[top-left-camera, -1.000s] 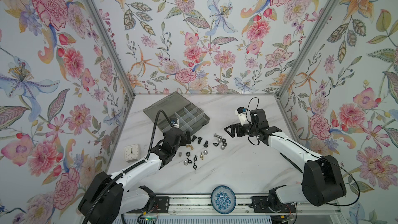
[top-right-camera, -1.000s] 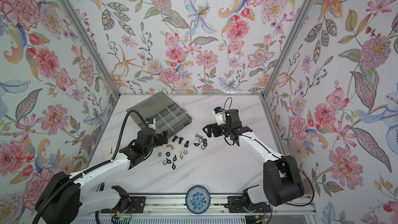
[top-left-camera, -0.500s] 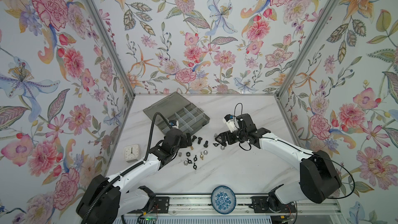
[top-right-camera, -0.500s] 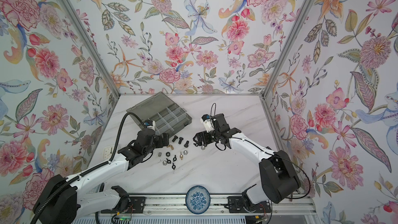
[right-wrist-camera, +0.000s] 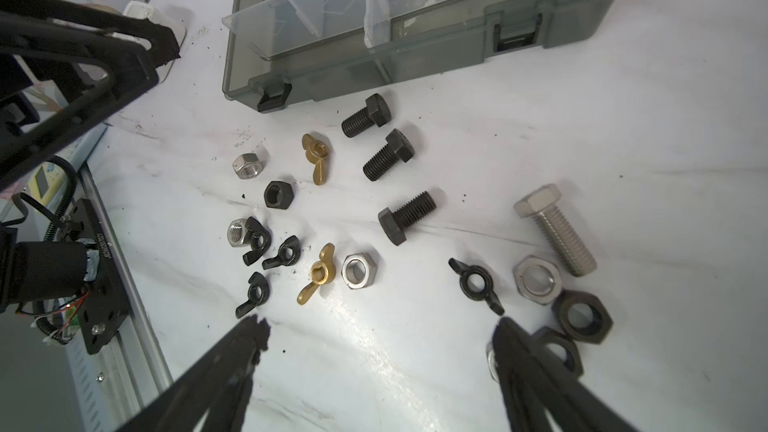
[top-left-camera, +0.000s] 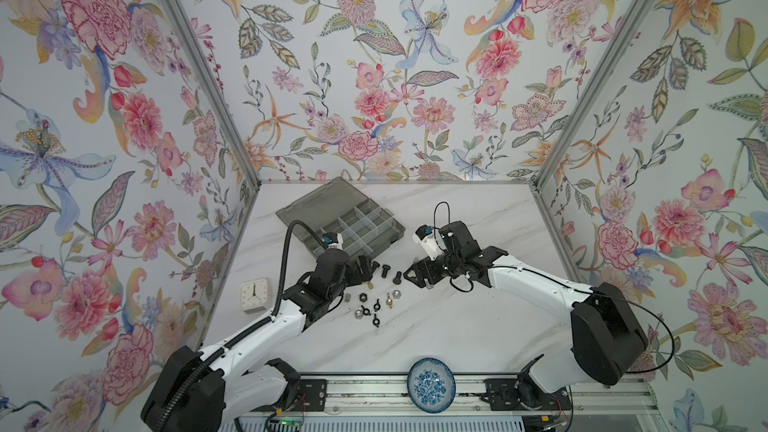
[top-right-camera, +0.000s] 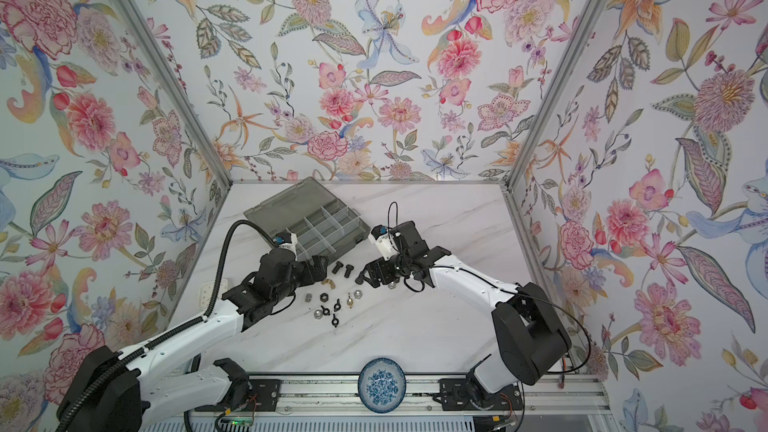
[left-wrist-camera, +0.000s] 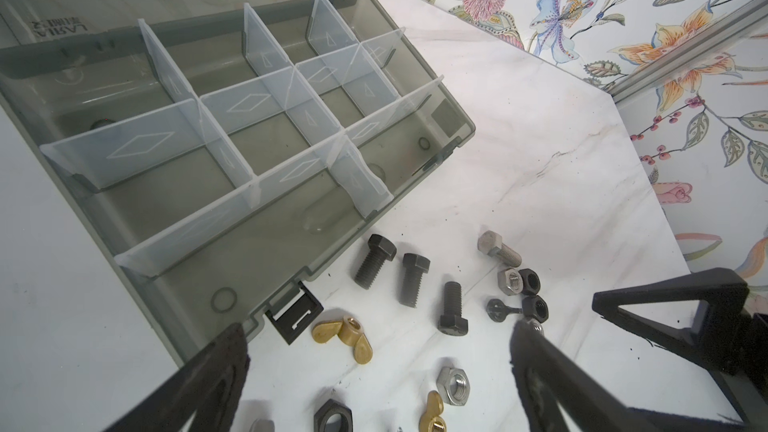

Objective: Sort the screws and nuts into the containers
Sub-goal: 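Move the right gripper over the hardware pile while the left arm advances toward the box, then lower the right gripper and close it on a brass wing nut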

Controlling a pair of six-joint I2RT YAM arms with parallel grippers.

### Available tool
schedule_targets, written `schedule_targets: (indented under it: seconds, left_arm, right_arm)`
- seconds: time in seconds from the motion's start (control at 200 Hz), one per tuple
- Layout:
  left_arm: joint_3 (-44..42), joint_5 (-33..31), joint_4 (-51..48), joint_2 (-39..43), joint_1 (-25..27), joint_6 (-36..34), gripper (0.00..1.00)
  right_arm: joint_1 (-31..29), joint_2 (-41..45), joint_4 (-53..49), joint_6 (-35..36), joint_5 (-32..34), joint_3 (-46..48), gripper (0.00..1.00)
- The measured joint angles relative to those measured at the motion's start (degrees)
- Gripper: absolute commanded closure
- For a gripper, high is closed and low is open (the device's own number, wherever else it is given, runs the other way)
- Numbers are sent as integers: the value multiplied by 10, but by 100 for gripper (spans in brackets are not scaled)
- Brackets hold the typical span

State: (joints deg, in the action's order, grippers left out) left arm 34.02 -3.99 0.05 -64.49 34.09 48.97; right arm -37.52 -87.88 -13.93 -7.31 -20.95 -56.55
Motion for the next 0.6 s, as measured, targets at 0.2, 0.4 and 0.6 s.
schedule_targets:
  seconds: [0.2,0.4,0.6]
  left_arm:
    - [-13,8,0,11,-1,6,1]
    - [-35,8,0,42,-7,14,1]
    - [-57,8,-3,75,-15,17,1]
  right_arm:
    - [-41,-35,0,4,12,-16,18]
    - [-78,-66,0,-32,31,-42,33]
    - [-114,-98,0,-80,50,-64,47]
